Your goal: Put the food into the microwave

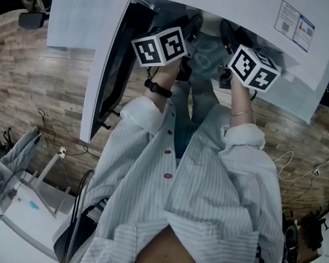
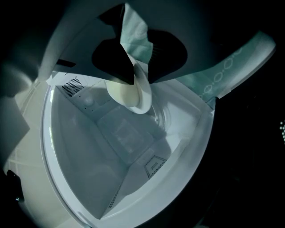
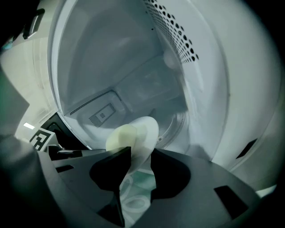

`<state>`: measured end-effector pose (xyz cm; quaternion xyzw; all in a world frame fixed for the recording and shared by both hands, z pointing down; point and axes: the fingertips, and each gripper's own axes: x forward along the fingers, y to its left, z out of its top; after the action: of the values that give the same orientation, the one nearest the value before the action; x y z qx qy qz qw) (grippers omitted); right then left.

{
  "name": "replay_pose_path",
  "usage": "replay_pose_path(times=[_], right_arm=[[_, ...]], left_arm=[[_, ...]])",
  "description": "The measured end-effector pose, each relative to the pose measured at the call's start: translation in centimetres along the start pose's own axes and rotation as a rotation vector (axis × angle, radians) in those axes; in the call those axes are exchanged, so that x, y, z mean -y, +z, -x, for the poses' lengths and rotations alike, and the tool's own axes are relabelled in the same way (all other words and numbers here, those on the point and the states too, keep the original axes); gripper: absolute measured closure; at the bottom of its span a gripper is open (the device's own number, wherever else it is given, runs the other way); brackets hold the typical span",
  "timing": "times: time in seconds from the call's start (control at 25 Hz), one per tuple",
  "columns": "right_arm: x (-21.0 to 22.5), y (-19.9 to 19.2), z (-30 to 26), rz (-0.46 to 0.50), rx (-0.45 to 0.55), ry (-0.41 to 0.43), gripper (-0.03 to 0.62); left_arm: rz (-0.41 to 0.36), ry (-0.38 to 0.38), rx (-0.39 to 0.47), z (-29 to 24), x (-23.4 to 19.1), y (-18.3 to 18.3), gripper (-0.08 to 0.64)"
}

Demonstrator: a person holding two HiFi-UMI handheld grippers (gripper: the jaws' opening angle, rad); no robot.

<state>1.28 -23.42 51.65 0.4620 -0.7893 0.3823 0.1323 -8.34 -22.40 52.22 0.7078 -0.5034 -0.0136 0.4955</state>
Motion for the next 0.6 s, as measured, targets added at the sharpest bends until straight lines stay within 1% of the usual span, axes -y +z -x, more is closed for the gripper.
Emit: replay_pose_path(times=[0.16,0.28,0.6], right_arm=[[-0.15,0.41,-0.09,0.06,0.009,-0.022,0.448],[-0.12,0.58,-0.24,0.116,0.014,-0.049,0.445],[0.03,0.73,-0.5,0.148,0.022,-0.062,0.434]], left_arm=[[-0.012,0.014,0.011,-0.06,-0.17,0.29,0.465],[-0.039,0.037,0.006,-0.21,-0.5,0.37,0.462],[-0.085,0.06,0.025,-0.15,-0.45,0.63,0.462]])
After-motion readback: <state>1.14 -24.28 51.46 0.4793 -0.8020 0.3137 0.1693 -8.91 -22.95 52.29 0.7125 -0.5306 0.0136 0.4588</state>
